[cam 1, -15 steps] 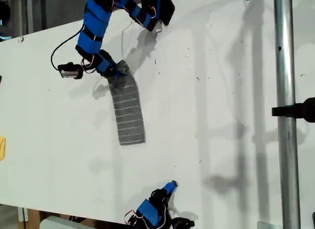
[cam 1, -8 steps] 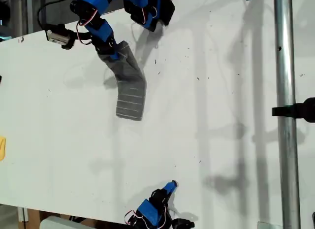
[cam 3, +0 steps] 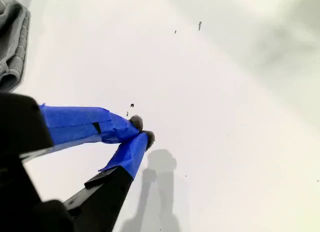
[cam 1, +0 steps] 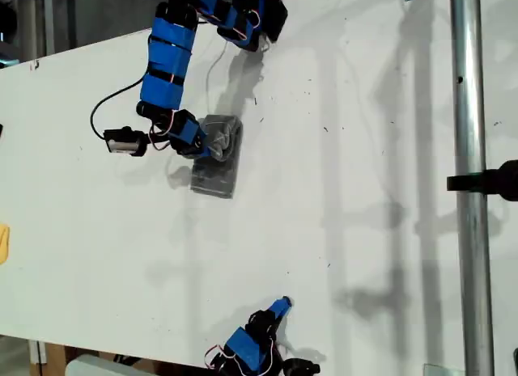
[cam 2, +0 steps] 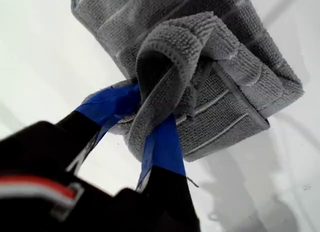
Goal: Grasp corners of a towel and fold twice.
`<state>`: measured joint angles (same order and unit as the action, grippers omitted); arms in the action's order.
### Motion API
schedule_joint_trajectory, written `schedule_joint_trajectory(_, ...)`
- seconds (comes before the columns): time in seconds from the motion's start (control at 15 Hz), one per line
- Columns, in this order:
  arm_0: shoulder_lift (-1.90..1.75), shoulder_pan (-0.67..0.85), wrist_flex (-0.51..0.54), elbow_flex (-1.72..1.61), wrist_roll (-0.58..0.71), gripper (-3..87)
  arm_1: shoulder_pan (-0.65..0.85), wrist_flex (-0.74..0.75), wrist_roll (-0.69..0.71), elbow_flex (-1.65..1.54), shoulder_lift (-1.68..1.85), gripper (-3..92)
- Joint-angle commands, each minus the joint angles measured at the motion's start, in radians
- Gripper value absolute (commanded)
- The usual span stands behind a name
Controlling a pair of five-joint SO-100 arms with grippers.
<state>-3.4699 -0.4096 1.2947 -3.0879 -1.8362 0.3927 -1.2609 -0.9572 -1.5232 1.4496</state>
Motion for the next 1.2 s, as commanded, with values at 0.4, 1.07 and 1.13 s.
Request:
schedule_joint_trajectory(0.4,-0.009,0.025,0.003,-0.031,-0.106,1.0,0.052,0.522,0.074,0.014,0.356,14.0)
schedule_joint_trajectory(1.07,-0.009,0.138,-0.002,-0.032,0.871,2.6,0.199,0.087,-0.117,-1.272,1.712,-0.3)
schedule_joint_trajectory(1.13,-0.009,0.141,0.002,-0.032,0.850,2.4,0.216,-0.052,-0.179,-1.331,1.845,-0.2)
